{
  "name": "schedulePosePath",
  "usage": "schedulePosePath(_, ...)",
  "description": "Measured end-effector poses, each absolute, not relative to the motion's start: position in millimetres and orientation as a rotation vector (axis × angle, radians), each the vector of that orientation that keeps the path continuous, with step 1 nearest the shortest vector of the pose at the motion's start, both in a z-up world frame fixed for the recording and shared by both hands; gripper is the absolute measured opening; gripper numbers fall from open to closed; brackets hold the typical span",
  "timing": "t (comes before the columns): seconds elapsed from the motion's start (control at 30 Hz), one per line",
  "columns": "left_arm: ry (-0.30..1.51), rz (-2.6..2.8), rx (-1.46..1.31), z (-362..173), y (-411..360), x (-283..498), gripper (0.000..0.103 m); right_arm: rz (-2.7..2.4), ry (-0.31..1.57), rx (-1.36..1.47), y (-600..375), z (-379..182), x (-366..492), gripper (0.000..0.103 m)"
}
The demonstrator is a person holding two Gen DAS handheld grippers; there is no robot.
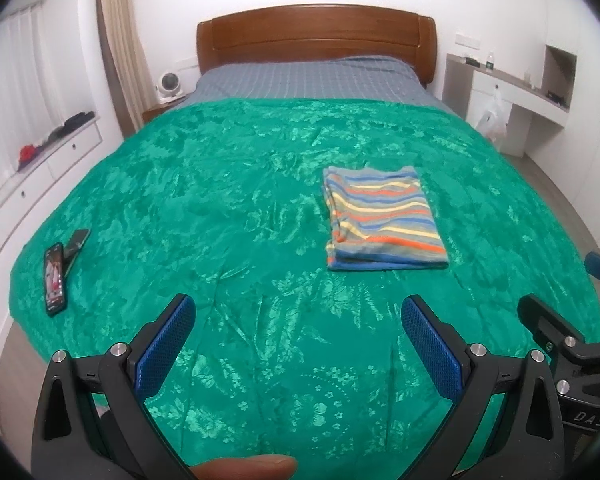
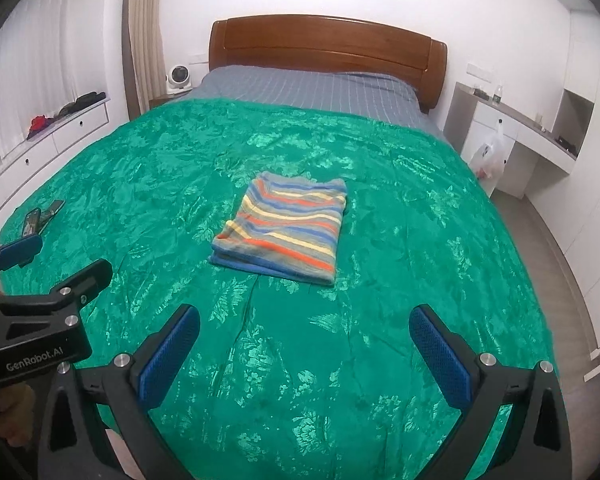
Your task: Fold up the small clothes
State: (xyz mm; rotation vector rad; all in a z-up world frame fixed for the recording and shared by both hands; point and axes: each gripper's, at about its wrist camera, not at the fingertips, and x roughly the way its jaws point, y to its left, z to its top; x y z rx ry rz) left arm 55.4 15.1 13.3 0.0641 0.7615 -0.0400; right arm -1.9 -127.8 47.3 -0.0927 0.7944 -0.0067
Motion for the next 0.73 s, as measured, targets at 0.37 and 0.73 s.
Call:
schedulePosePath(0.37,0.769,-0.033,0.052,10.5,17.2,57.5,0.103,-0.02,0.813,-0.092,-131.2,42.2,-5.4,0.103)
schedulePosePath(0.73,0.768,-0.03,0.037,8.2,18.0,55.6,0.103,-0.023,0.823,-0.084,-133.8,37.6,-5.5,0.103)
